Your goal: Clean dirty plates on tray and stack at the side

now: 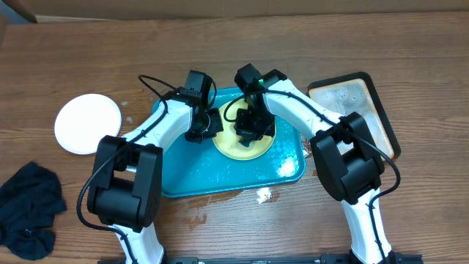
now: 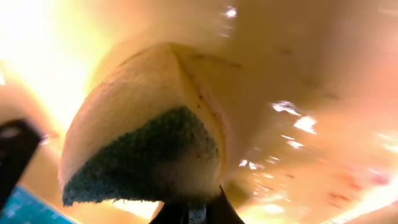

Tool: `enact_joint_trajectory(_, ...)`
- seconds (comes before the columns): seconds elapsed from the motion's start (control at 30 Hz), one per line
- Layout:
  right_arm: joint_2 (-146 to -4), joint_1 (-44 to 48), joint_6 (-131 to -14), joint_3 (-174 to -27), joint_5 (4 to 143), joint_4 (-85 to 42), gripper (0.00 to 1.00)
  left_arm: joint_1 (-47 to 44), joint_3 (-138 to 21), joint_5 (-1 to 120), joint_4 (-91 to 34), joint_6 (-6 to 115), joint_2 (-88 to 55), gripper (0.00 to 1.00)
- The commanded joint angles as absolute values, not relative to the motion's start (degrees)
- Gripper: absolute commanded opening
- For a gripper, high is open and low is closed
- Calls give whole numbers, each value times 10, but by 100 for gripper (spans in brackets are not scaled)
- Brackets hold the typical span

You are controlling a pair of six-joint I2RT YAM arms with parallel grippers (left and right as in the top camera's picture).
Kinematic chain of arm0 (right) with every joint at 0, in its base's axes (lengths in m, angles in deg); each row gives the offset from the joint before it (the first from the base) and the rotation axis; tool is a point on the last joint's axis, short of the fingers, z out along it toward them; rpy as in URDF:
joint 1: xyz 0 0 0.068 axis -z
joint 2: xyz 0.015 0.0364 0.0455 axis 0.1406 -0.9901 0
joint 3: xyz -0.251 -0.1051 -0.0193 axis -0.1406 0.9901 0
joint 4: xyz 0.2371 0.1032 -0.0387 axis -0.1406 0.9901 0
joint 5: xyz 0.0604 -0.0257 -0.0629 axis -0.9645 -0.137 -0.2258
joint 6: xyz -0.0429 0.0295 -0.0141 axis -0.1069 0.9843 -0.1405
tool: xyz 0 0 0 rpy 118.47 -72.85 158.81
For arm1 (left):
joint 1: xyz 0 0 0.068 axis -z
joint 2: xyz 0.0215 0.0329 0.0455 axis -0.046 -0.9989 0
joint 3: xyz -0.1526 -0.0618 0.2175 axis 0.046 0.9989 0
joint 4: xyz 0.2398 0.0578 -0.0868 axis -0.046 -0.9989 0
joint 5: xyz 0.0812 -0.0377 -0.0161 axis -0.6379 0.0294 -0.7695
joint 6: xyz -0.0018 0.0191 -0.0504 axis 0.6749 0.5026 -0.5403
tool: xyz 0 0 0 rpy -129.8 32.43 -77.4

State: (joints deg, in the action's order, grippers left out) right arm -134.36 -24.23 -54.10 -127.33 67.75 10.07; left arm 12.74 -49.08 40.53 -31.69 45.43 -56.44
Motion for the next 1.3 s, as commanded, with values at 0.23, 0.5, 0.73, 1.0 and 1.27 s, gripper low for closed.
enact_joint_trajectory(0.23,-1361,-233,-477,-1259,861,145,4,112,-469,294,-344,445,-597,4)
enact_joint_trajectory(0.5,-1361,-227,-466,-1259,895,156,4,112,-469,292,-347,445,-597,4)
enact_joint_trajectory(0.73,-1361,-225,-517,-1278,881,155,4,112,-469,292,-351,445,-597,4)
enact_joint_trajectory(1.0,-1353,-243,-531,-1435,881,241,4,112,-469,295,-351,445,-597,4)
enact_joint_trajectory(1.27,-1352,-240,-539,-1592,881,334,4,112,-469,305,-353,447,-590,4)
